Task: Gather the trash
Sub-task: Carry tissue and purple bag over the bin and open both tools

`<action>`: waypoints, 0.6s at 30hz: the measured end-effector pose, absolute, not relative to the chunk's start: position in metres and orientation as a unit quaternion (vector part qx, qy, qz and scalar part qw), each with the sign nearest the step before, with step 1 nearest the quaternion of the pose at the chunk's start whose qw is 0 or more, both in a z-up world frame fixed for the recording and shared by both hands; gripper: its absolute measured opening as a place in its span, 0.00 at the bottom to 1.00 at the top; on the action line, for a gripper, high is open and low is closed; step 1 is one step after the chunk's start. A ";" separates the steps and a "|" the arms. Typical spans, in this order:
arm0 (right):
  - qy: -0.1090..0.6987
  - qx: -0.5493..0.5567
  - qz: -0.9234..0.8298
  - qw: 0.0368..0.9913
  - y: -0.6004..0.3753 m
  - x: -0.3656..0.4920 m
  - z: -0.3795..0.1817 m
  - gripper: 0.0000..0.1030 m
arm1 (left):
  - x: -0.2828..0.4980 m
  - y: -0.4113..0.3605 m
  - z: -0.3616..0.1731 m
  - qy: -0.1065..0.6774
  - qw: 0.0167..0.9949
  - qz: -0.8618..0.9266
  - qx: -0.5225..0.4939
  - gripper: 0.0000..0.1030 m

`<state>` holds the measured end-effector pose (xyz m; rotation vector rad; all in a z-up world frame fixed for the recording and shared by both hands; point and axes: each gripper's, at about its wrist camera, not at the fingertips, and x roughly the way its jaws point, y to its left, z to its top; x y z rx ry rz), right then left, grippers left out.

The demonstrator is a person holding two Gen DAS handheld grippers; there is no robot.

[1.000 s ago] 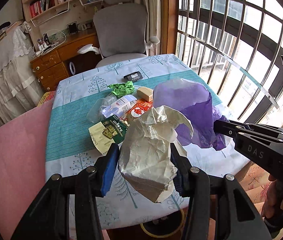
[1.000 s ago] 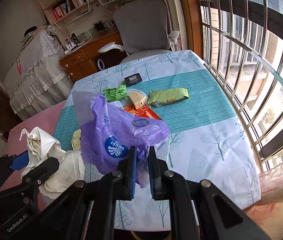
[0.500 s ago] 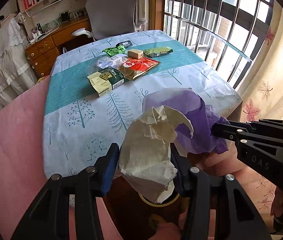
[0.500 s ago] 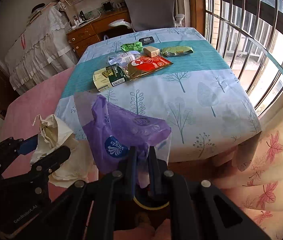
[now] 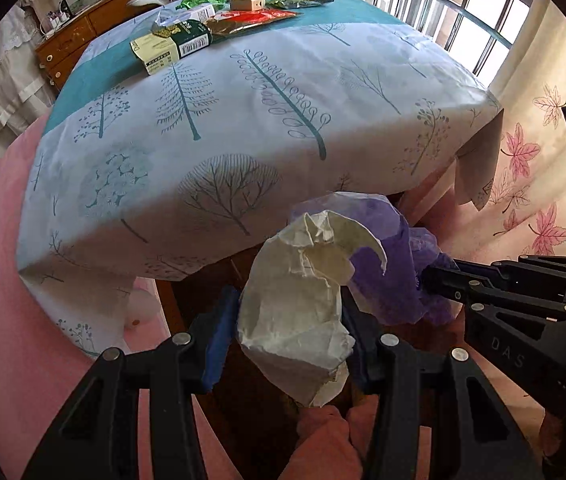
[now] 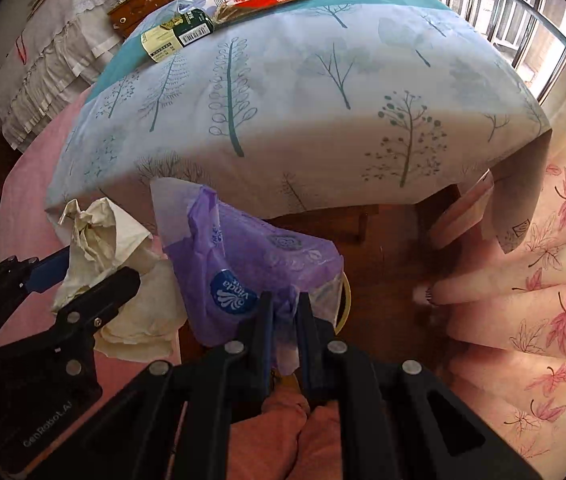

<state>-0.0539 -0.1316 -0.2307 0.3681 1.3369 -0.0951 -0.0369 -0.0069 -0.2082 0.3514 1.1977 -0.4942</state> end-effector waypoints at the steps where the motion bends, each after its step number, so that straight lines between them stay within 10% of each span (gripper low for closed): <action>1: 0.622 0.171 -0.044 0.763 -0.132 -0.055 -0.246 0.10 | -0.037 -0.008 -0.223 0.563 0.780 -0.224 0.160 0.46; 18: 0.683 0.239 -0.105 0.683 -0.155 -0.051 -0.529 0.11 | -0.018 -0.015 -0.485 0.627 0.752 -0.170 0.113 0.52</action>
